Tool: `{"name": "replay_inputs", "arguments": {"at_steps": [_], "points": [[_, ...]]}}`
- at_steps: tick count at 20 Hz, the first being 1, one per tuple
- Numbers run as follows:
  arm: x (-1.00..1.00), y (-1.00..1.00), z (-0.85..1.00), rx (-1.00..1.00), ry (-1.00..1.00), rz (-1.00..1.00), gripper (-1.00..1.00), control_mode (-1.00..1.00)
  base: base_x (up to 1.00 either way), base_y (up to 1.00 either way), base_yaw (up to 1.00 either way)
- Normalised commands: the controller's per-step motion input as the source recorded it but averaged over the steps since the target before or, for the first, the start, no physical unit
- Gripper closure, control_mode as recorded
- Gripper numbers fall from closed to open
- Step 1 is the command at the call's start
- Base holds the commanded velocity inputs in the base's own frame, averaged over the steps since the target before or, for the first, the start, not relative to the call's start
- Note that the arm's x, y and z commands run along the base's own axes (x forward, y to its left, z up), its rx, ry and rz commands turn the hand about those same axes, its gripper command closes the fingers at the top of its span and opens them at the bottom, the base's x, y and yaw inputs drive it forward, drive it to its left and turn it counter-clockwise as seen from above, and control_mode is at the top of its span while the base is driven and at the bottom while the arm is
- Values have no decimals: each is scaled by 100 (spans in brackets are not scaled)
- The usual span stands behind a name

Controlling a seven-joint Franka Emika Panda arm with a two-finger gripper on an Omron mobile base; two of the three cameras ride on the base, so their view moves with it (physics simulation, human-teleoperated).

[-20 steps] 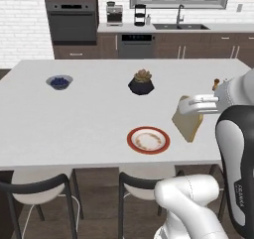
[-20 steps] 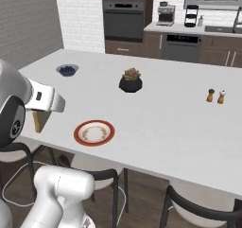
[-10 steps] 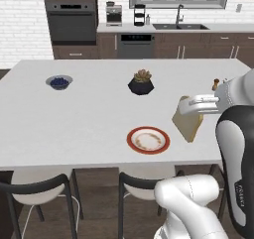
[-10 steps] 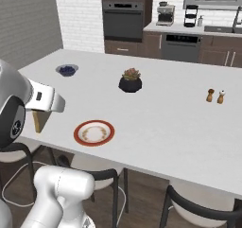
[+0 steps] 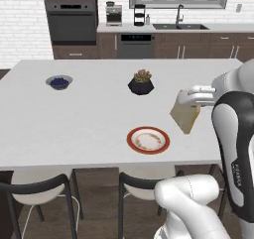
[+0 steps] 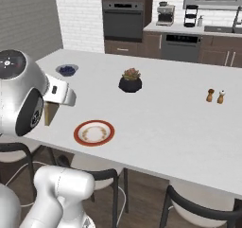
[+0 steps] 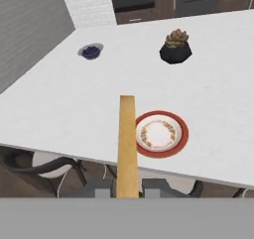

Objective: Start the toaster. Once the lever pops up, take the bread to the plate on the dining counter.

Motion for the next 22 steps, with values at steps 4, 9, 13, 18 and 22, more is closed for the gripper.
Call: {"name": "replay_inputs", "arguments": {"at_steps": [4, 9, 13, 18, 22], "points": [[59, -21, -4, 22, 8, 14, 100, -100, 0, 0, 0], [46, -8, -22, 27, 3, 13, 100, -100, 0, 0, 0], [45, -3, -22, 33, 2, 14, 100, -100, 0, 0, 0], [48, -1, -31, 13, 5, 2, 100, -100, 0, 0, 0], [26, 12, -47, 0, 0, 0, 100, -100, 0, 0, 0]]}}
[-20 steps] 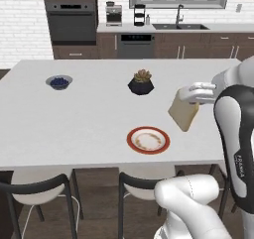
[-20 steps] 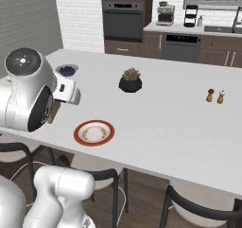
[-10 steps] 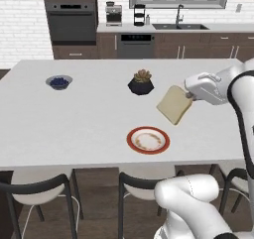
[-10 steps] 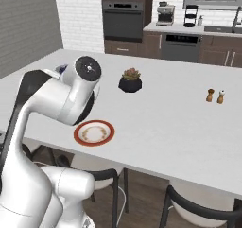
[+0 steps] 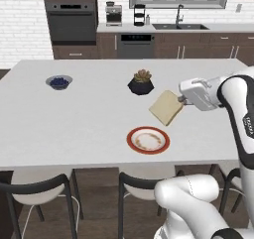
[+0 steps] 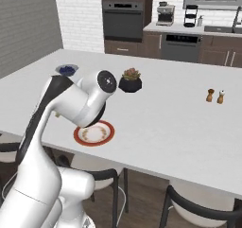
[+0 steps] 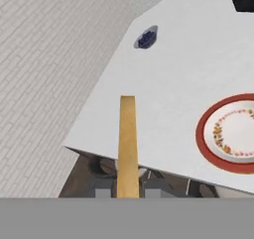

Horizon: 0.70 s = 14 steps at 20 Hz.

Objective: Start the toaster. Once the lever pops up, take the bread to the plate on the dining counter.

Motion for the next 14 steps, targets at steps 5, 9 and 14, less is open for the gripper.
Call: {"name": "replay_inputs", "arguments": {"at_steps": [5, 9, 14], "points": [[42, 3, -56, 0, 7, 0, 100, -100, 0, 0, 0], [29, 2, -49, 0, 5, 0, 100, -100, 0, 0, 0], [43, 0, -49, 0, 8, 4, 100, -100, 0, 0, 0]]}}
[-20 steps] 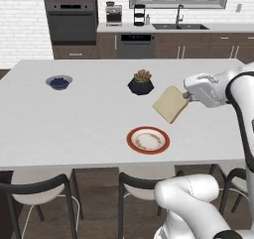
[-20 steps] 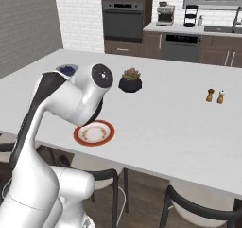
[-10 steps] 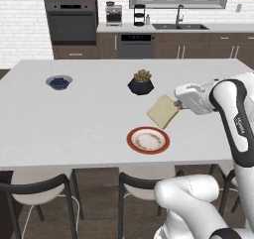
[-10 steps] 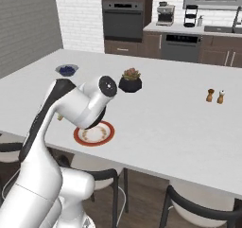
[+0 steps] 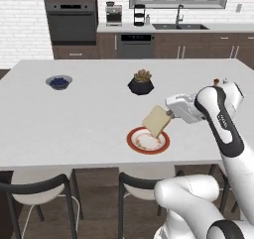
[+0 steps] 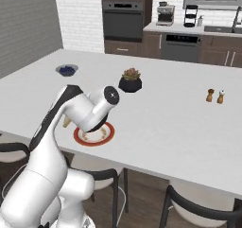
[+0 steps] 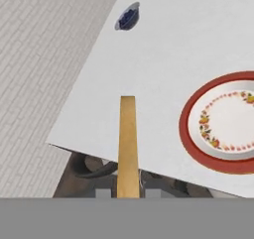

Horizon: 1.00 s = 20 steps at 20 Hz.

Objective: Start the toaster. Once the lever pops up, take the bread to the plate on the dining counter.

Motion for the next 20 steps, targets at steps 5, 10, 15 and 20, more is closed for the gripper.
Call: {"name": "replay_inputs", "arguments": {"at_steps": [5, 10, 15, 20], "points": [[30, 0, -37, -1, 7, 3, 100, -100, 0, 0, 0], [5, 0, -16, -2, 0, 4, 100, -100, 0, 0, 0], [0, 0, -6, 0, 0, 2, 100, -100, 0, 0, 0], [0, 0, -16, -2, 0, 0, 100, -100, 0, 0, 0]]}}
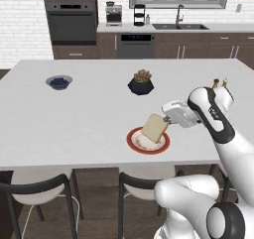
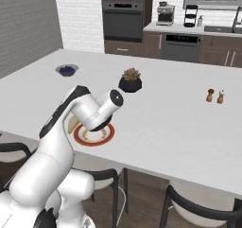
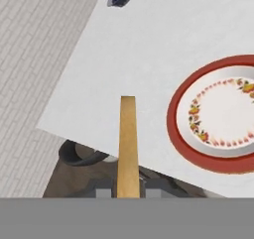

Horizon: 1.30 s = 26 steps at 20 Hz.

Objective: Start the toaster. Once the lever pops up, take the bread to the plate on the dining counter.

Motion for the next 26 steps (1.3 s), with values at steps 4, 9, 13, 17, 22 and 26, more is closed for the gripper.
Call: {"name": "replay_inputs", "arguments": {"at_steps": [4, 9, 13, 17, 22, 26], "points": [[2, 0, -19, -4, 0, 0, 100, -100, 0, 0, 0], [11, -1, -20, -3, 0, 0, 100, -100, 0, 0, 0], [13, 0, -21, -2, 0, 0, 100, -100, 0, 0, 0], [17, -7, -22, 0, 1, 0, 100, -100, 0, 0, 0], [10, -7, -17, 0, 0, 0, 100, -100, 0, 0, 0], [6, -6, -13, 0, 0, 0, 100, -100, 0, 0, 0]]}}
